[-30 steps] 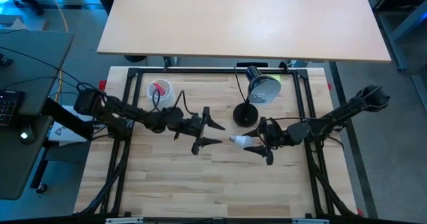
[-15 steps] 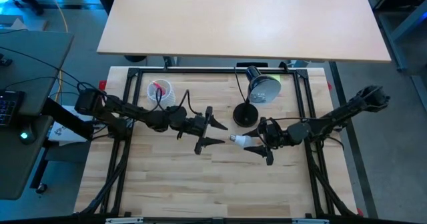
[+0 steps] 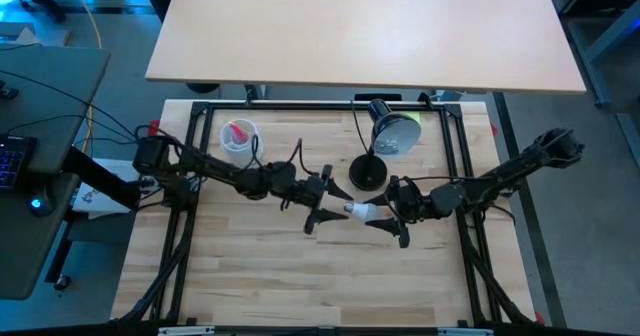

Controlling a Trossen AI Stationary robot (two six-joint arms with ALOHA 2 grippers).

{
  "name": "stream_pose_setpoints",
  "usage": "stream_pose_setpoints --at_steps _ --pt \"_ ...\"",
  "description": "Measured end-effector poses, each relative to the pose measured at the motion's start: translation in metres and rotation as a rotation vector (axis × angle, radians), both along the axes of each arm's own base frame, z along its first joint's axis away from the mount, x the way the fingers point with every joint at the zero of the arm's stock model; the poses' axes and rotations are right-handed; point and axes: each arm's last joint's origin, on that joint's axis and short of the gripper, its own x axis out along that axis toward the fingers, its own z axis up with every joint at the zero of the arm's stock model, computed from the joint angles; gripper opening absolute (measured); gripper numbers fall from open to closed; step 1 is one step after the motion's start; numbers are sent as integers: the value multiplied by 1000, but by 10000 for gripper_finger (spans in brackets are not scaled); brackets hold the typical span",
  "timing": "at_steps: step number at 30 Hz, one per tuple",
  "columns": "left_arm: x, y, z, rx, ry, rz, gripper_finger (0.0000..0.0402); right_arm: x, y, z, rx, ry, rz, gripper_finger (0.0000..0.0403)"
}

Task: Screw lightbulb
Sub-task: Insert the light bulb into the desk lamp

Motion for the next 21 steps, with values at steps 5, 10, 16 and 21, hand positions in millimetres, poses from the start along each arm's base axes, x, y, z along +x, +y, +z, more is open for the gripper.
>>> stream_pose_setpoints --at_steps 5,10,16,21 --pt "0 0 2 -37 -5 -37 237 0 0 0 -9 3 1 238" --pt "0 0 3 -73 -4 -37 231 0 0 -1 -8 5 0 238" --pt "0 0 5 -88 -25 -34 200 0 0 -1 -18 5 -6 238" --pt "0 0 6 -70 -35 -21 176 0 0 -1 -8 5 -8 238"
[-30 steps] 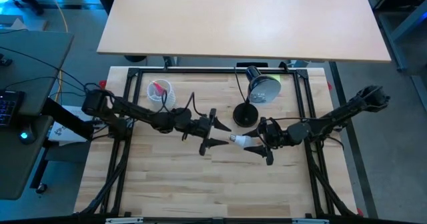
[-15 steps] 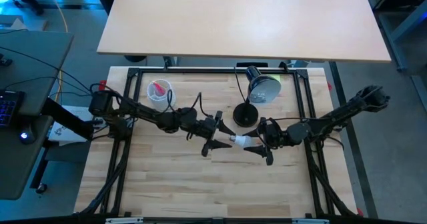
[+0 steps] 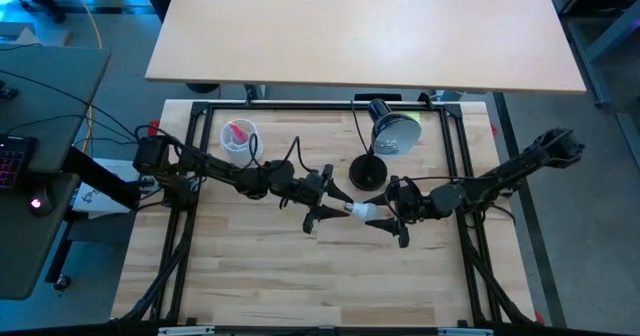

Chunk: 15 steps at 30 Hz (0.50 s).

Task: Screw lightbulb
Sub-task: Insert the light bulb into the desk lamp

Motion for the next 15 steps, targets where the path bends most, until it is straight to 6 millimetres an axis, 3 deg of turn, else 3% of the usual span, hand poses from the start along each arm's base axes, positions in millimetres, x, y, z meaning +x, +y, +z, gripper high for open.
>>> stream_pose_setpoints --at_steps 15 --pt "0 4 -1 -12 12 39 152 0 0 0 -3 0 -6 238"
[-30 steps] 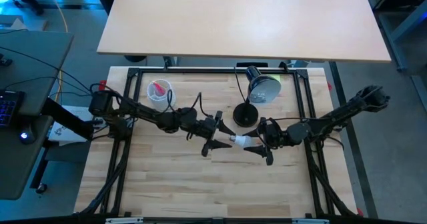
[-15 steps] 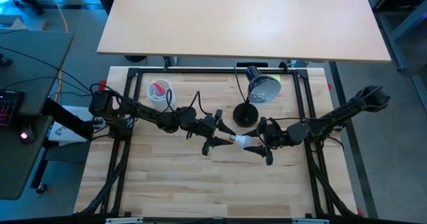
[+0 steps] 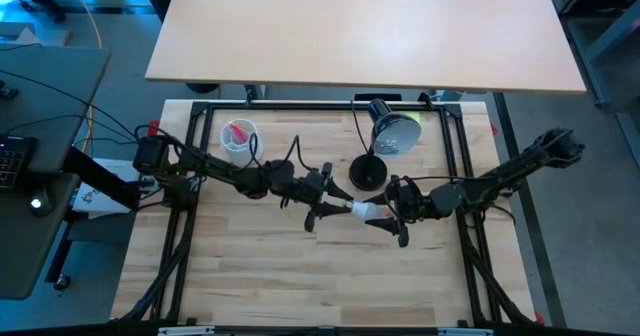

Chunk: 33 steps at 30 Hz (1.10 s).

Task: Screw lightbulb
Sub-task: Insert the light bulb into the desk lamp

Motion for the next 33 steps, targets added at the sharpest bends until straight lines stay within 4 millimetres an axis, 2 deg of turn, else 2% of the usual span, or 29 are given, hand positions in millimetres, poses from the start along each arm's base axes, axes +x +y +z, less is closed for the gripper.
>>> stream_pose_setpoints --at_steps 26,33 --pt "0 -1 -2 -27 31 -18 151 0 -1 0 -2 -2 -20 238" --pt "0 -6 -1 -4 17 -29 120 0 0 1 1 -5 -9 238"
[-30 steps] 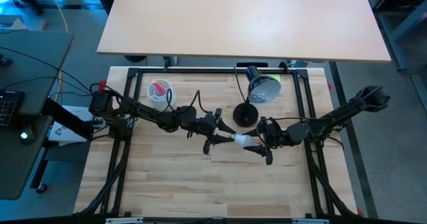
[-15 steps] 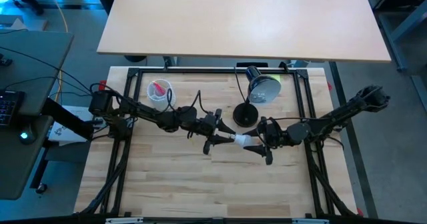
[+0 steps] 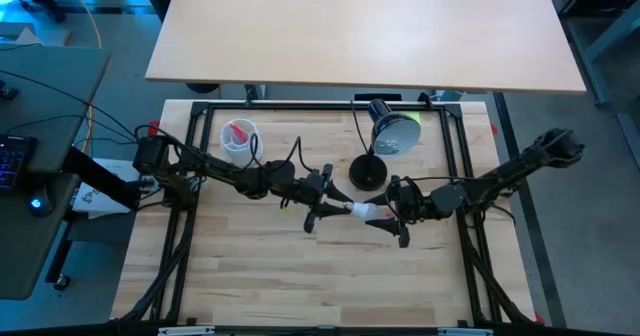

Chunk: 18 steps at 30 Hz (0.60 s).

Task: Screw lightbulb
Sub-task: Insert the light bulb into the desk lamp

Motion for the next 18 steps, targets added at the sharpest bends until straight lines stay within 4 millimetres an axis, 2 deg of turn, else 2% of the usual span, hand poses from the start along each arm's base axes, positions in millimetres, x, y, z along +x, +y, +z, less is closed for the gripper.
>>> stream_pose_setpoints --at_steps 4,18 --pt "1 -1 2 0 -6 -4 105 0 0 0 0 -2 -1 238" --pt "0 -1 2 23 -13 -5 97 0 0 0 -7 1 7 239"
